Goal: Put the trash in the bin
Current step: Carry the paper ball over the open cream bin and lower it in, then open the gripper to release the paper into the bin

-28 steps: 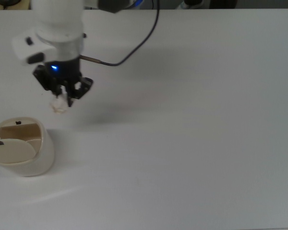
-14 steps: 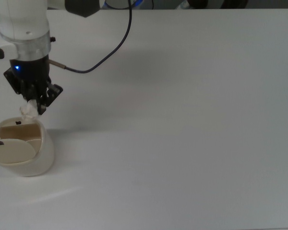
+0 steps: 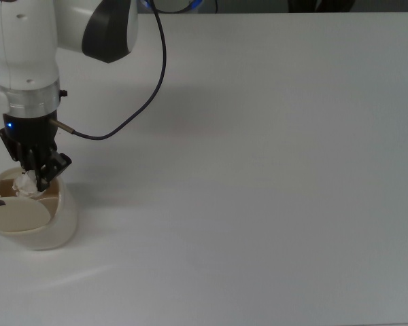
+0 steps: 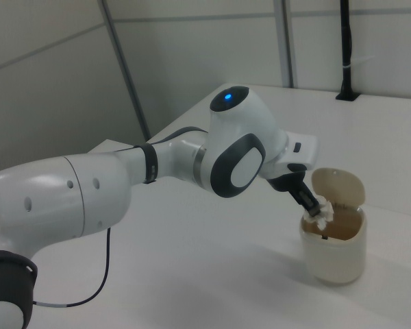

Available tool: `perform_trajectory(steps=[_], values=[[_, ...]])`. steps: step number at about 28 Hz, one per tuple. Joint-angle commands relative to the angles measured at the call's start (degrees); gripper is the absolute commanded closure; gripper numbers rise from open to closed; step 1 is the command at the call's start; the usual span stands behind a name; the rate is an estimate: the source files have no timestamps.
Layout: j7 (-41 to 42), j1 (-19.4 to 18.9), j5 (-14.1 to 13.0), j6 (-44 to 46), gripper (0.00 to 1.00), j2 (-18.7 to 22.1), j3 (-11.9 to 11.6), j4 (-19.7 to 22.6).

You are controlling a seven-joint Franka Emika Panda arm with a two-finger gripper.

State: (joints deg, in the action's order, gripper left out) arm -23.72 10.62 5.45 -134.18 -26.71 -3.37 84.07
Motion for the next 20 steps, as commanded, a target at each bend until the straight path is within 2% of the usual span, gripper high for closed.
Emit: perform_trajectory(steps=[1,13,16,20], values=[[-0.98,-0.24,0.00,-0.29,0.00,-0.89,-0.85,-1.89],[-0.45,-0.33,0.44,1.02,0.00,1.13,-0.85,-1.89],[1.47,-0.68,0.26,7.06,0.00,3.68,-0.33,-1.28],[10.26,-1.21,-1.58,20.34,0.00,6.84,0.46,-1.72]])
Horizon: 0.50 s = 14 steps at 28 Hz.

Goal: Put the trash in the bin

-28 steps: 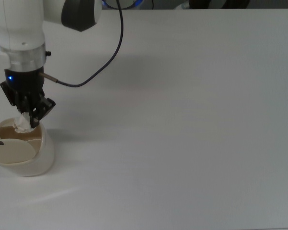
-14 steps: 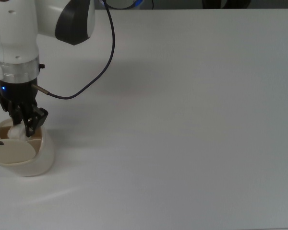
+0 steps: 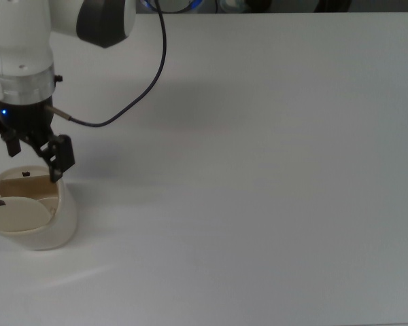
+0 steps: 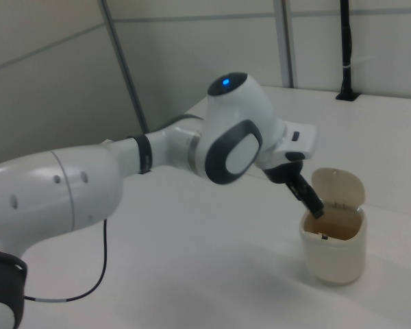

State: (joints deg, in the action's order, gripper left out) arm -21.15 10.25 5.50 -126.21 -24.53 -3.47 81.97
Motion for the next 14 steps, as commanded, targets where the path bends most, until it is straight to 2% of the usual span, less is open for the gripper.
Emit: perform_trajectory(steps=[1,5,11,14], values=[[9.09,-0.85,-2.07,14.74,0.00,5.36,0.83,0.39],[15.24,-0.85,-4.09,24.74,0.00,9.05,2.59,0.30],[22.71,-0.94,-4.71,35.84,0.00,13.71,3.56,0.21],[24.83,-1.02,-4.62,38.31,0.00,14.86,3.56,0.21]])
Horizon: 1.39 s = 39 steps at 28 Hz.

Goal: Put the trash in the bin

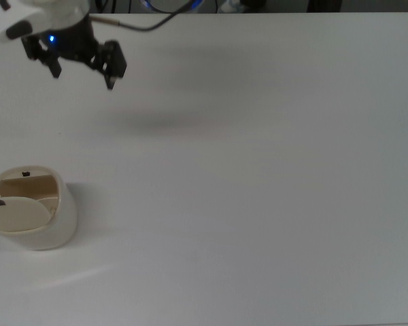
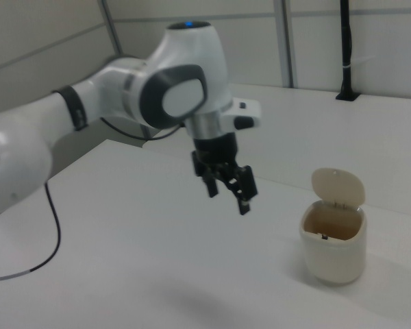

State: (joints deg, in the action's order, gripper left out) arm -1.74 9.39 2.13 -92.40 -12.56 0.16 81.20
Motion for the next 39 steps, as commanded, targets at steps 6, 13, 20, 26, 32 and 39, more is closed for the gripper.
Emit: perform_trajectory(steps=[6,13,20,26,32,39], values=[[7.19,-0.43,-1.07,6.27,0.00,3.77,0.10,1.07],[7.19,-0.60,-0.46,6.01,0.00,3.60,0.36,1.07],[7.19,-1.39,0.16,5.57,0.00,3.25,0.27,1.24],[7.19,-1.74,0.33,5.13,0.00,3.07,0.27,1.33],[7.19,-1.74,1.30,5.04,0.00,2.98,0.27,1.51],[7.19,-1.74,1.30,5.04,0.00,2.98,0.27,1.51]])
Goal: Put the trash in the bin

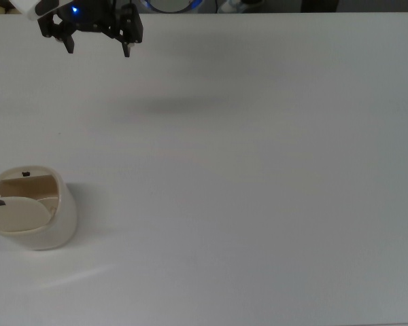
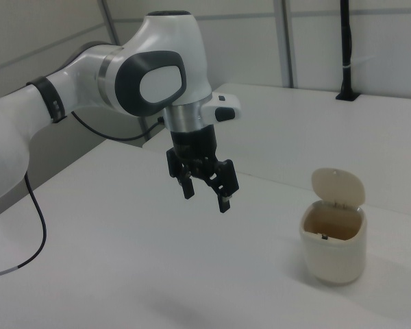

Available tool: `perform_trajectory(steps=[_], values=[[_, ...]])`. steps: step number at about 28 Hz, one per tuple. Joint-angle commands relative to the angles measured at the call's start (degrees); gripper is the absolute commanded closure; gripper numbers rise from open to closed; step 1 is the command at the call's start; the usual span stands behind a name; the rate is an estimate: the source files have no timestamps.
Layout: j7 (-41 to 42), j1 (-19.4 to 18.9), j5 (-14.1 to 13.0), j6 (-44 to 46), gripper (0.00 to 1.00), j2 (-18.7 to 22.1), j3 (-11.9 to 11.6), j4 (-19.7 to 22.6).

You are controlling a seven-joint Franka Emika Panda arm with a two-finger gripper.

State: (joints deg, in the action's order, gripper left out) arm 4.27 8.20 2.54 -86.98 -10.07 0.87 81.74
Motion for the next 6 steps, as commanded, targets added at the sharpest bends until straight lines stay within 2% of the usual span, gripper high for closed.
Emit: perform_trajectory(steps=[1,6], values=[[1.17,-0.55,0.89,-0.38,0.00,0.49,-0.43,0.97],[1.17,-0.55,0.89,-0.30,0.00,0.49,-0.43,0.97]])
